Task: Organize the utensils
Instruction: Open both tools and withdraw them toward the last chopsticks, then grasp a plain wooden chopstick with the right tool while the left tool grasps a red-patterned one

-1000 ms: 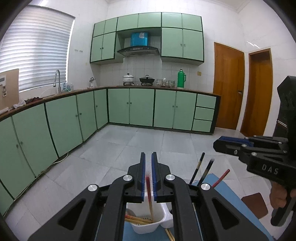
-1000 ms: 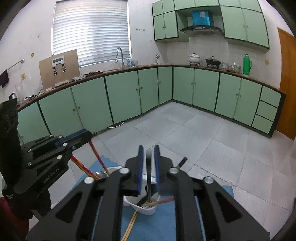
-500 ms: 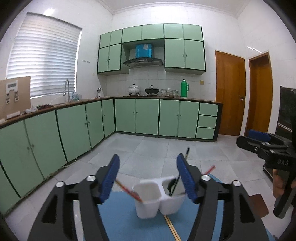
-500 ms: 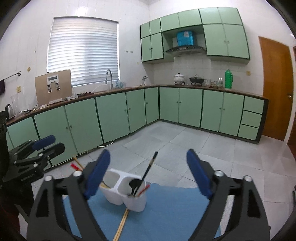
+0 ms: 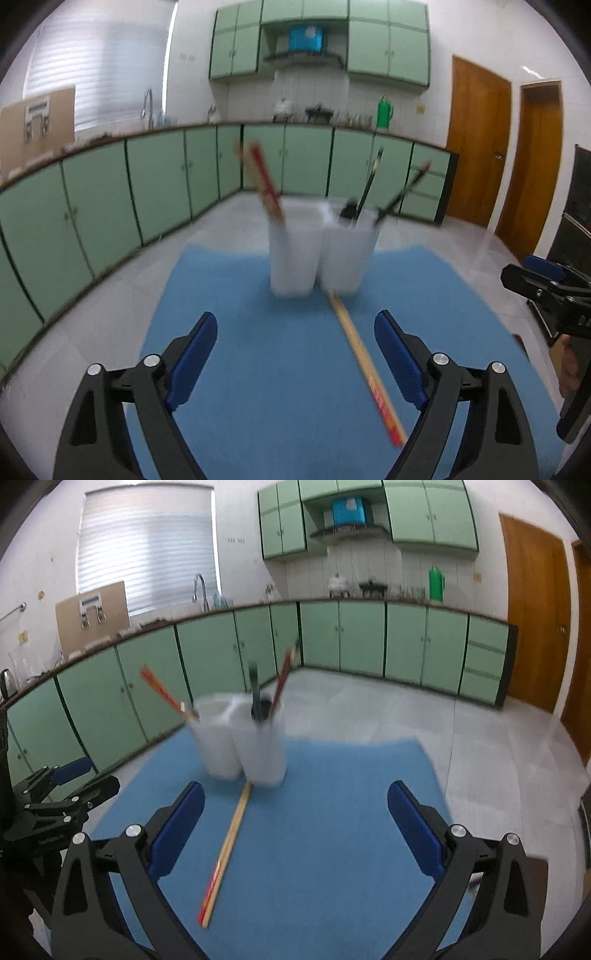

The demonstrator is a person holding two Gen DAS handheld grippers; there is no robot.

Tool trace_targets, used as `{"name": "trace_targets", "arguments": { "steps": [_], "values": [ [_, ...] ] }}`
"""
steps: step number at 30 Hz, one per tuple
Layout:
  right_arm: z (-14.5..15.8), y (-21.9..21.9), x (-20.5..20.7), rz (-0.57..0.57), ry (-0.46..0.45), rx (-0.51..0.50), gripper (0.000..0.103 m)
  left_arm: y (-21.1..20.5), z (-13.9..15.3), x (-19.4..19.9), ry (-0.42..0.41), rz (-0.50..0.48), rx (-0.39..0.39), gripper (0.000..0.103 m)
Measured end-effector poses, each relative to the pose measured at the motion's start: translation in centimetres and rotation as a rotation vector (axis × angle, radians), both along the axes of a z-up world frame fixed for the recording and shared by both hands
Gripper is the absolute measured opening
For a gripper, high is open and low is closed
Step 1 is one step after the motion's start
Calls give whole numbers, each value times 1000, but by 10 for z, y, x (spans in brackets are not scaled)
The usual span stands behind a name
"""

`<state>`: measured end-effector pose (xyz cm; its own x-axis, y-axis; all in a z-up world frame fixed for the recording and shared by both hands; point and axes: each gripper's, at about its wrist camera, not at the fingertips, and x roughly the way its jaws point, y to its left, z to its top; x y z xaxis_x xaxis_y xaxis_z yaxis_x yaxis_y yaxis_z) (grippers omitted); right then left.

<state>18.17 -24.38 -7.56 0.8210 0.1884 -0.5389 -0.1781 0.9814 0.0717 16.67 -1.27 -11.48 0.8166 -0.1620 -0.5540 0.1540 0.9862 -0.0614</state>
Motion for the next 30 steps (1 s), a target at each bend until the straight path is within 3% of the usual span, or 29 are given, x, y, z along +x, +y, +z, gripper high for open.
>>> {"name": "trace_targets", "arguments": {
  "steps": [3, 10, 23, 27, 30],
  "values": [
    [-25, 4, -6, -3, 67, 10, 97, 3, -25, -7, 71, 11, -6, 85],
    [-71, 17, -22, 9, 180, 28, 96, -2, -62, -22, 162, 11, 68, 85],
    [-111, 43, -37, 61, 273, -16, 96, 14, -89, -21, 270, 49, 88, 85],
    [-116, 55, -39, 93, 284, -59, 83, 20, -91, -19, 282, 61, 67, 85],
    [-122, 60, -39, 103, 296, -95, 82, 23, -92, -18, 287, 65, 61, 85]
  ]
}}
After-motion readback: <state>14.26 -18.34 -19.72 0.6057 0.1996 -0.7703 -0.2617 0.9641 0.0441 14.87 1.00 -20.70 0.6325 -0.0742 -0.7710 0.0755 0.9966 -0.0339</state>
